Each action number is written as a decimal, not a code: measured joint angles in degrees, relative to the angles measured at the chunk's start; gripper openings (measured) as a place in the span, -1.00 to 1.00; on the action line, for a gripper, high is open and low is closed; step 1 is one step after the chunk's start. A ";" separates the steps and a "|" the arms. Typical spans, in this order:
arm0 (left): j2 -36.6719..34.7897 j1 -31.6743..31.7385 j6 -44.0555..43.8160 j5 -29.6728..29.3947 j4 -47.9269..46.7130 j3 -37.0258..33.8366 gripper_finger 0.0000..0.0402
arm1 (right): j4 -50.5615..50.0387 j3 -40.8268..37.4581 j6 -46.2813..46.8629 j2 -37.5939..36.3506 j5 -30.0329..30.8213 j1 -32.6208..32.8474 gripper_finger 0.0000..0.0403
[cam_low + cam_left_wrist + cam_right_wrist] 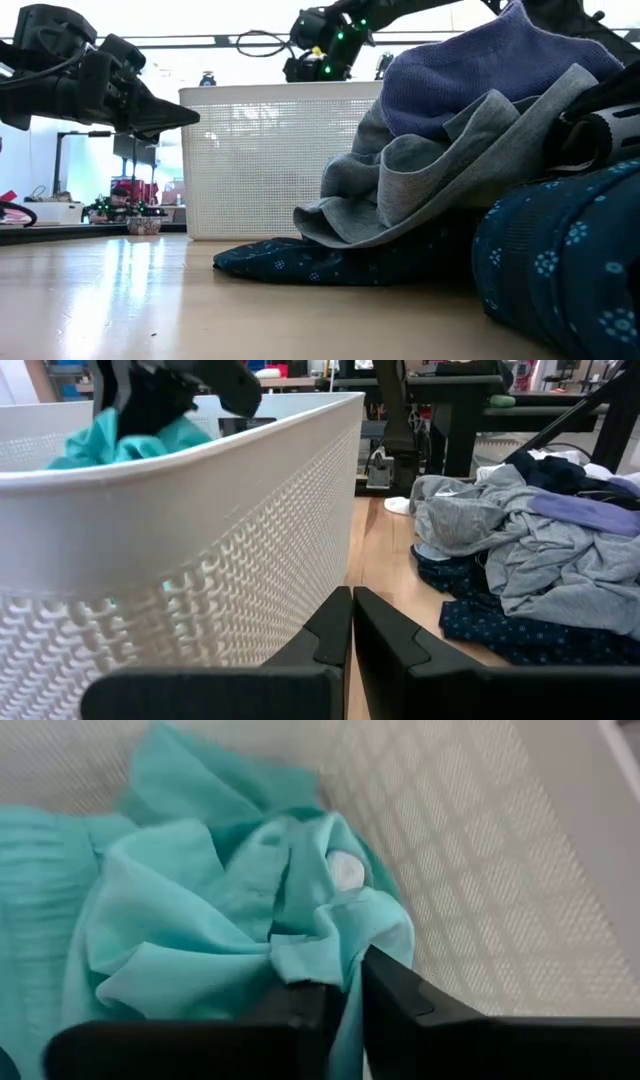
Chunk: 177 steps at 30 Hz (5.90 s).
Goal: Sort clothes
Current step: Put the blue shorts into the laundry organizer, then put the blue sock into the laundry organizer
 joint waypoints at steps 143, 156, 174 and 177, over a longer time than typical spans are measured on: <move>1.90 0.00 -0.20 -0.04 4.20 -0.11 -0.99 | 14.76 -33.62 14.66 -36.31 -1.17 38.98 -1.00; 1.90 0.00 0.00 -0.04 4.22 -0.11 -0.99 | 15.12 -24.45 4.69 -36.25 0.12 22.77 -1.00; 1.90 0.03 4.40 -0.09 5.37 -0.11 -0.99 | 14.73 -24.94 -2.86 -36.15 0.01 8.44 -1.00; 1.90 0.03 4.37 -0.11 5.92 -0.11 -0.99 | 14.73 -24.94 -2.04 -36.15 0.03 8.33 -1.00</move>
